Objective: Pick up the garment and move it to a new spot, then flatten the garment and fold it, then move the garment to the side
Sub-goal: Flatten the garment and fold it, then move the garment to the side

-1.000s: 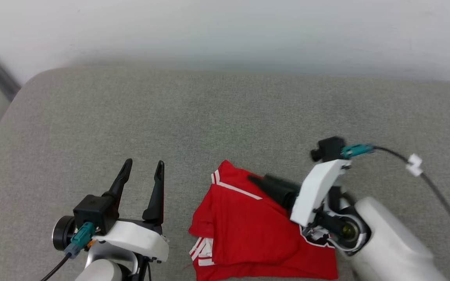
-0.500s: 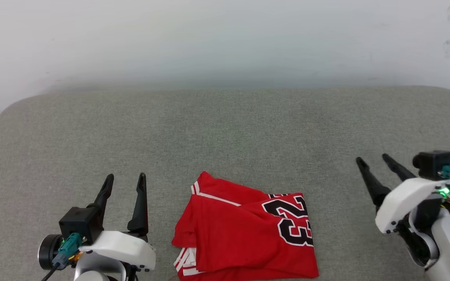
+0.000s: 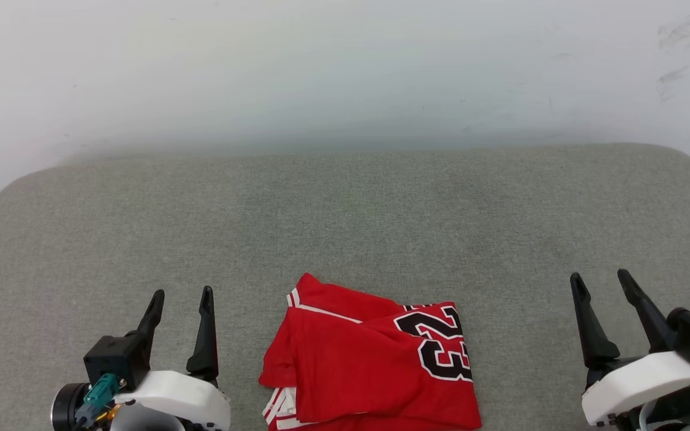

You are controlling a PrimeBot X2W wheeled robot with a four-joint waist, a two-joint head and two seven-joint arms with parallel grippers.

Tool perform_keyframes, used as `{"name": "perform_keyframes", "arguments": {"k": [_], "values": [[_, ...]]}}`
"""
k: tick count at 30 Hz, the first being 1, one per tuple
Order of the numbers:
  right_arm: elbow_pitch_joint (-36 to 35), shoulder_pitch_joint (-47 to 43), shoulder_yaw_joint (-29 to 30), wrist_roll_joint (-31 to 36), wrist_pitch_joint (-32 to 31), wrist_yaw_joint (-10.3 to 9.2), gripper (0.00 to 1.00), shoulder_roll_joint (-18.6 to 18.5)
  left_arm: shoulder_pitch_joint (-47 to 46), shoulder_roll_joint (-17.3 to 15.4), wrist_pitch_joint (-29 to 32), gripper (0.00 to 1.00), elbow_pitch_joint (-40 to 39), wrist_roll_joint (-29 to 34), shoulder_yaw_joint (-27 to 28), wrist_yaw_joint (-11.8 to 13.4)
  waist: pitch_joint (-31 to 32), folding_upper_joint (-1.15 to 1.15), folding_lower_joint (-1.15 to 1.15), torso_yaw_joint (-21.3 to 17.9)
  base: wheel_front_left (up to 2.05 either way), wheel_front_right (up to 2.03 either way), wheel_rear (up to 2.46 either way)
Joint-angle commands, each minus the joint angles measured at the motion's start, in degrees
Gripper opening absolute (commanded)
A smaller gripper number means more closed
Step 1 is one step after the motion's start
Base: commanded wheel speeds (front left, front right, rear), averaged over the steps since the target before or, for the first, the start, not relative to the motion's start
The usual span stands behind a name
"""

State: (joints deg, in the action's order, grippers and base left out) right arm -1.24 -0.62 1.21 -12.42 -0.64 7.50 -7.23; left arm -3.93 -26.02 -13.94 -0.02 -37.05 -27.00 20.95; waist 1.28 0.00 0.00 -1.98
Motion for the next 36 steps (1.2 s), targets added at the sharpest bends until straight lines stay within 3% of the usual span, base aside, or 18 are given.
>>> {"name": "perform_keyframes", "arguments": {"k": [1,9,18,29,36], "values": [[-0.97,-0.99,0.20,0.05,-0.24,-0.02,1.00,0.50,0.54,-0.04,-0.03,1.00,0.11,-0.02,0.26,0.23,0.06,0.00,0.00,-0.02,0.00,0.00,0.00],[-6.59,-4.46,0.73,1.49,-3.27,-0.02,1.00,2.80,0.92,-0.27,-0.22,1.00,0.19,-0.30,0.57,0.67,-0.04,0.00,0.00,-0.16,0.00,0.00,0.00],[-6.92,-5.18,2.68,0.03,-6.94,-0.02,1.00,3.56,0.76,-0.07,-0.38,1.00,-0.12,-0.51,0.99,0.71,-0.46,0.00,0.00,-0.26,0.00,0.00,0.00],[7.03,0.48,15.67,-14.78,-27.73,-0.02,1.00,0.07,-1.26,0.39,-0.93,1.00,-1.50,0.95,1.84,0.37,-1.75,0.00,0.00,2.62,0.00,0.00,0.00],[17.23,6.17,18.90,-22.39,-43.18,-0.01,1.00,2.12,-3.02,0.56,-1.22,1.00,-3.45,3.33,2.48,-0.97,-4.86,0.00,0.00,6.41,0.00,0.00,0.00]]}}
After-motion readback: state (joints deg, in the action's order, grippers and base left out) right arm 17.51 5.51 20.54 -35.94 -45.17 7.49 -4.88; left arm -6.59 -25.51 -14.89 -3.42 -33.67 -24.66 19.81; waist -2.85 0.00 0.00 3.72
